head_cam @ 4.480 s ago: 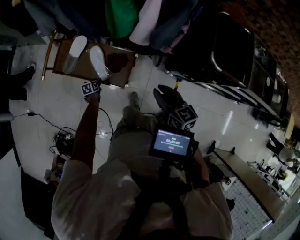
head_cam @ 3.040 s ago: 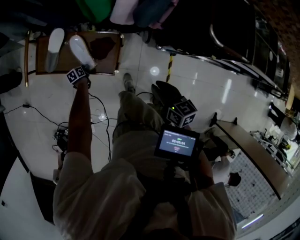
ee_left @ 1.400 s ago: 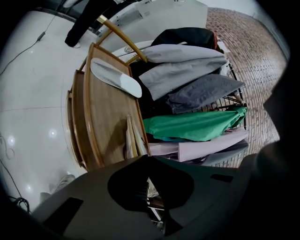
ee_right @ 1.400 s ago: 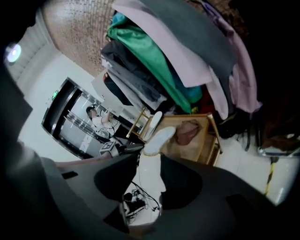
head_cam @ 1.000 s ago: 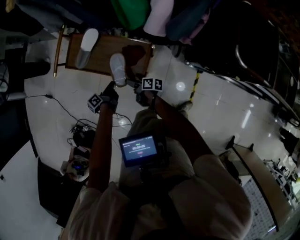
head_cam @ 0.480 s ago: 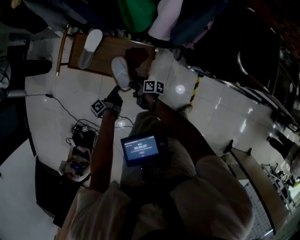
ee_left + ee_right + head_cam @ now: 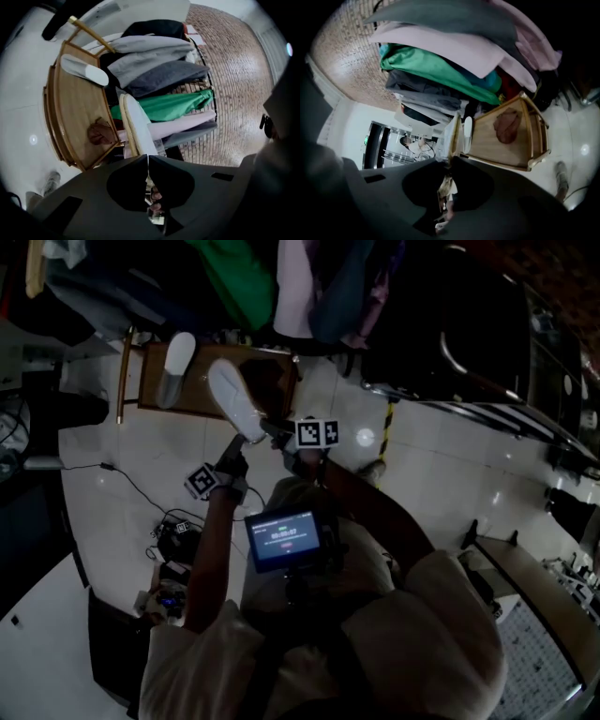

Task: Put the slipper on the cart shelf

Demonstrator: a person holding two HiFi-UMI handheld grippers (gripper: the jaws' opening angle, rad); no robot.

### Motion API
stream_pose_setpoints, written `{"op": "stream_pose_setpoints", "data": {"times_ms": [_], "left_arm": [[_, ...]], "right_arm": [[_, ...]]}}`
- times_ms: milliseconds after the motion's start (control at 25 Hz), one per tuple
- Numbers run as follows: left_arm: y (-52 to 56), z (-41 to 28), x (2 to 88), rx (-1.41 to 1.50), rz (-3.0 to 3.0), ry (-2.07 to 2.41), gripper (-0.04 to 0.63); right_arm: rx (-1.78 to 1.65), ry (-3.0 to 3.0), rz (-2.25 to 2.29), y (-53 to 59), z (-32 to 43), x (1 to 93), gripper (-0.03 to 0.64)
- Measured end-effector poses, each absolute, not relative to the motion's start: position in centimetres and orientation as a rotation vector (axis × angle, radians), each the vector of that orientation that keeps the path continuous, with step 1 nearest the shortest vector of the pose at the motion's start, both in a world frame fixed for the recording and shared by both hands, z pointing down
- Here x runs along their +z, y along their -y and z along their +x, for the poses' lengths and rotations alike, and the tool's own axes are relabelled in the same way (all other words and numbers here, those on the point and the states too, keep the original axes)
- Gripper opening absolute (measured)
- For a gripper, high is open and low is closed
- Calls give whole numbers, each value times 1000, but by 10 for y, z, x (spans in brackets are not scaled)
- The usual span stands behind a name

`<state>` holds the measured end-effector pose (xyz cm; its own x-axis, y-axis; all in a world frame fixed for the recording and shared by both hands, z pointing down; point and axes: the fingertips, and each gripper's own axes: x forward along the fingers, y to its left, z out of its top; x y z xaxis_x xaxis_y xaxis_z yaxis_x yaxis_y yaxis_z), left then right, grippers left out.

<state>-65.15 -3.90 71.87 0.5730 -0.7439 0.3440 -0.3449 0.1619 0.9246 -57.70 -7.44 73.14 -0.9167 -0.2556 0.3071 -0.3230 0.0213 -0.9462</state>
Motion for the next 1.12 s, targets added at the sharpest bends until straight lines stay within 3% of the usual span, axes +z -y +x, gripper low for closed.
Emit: {"op": "stream_pose_setpoints", "data": {"times_ms": [160, 240, 280, 1120], "left_arm": [[43, -605, 678, -359, 1611, 935, 33], [42, -580, 662, -358, 1652, 896, 142], [42, -570, 657, -338, 1674, 881, 155], [43, -361, 642, 177, 2082, 479, 170]], "right_arm": [[2011, 2333, 712, 76, -531, 690, 55], [1992, 2382, 770, 75, -502, 672, 55], [1987, 2402, 803, 76, -488, 663, 55], [1782, 2481, 1460, -3, -209, 593, 54]]}}
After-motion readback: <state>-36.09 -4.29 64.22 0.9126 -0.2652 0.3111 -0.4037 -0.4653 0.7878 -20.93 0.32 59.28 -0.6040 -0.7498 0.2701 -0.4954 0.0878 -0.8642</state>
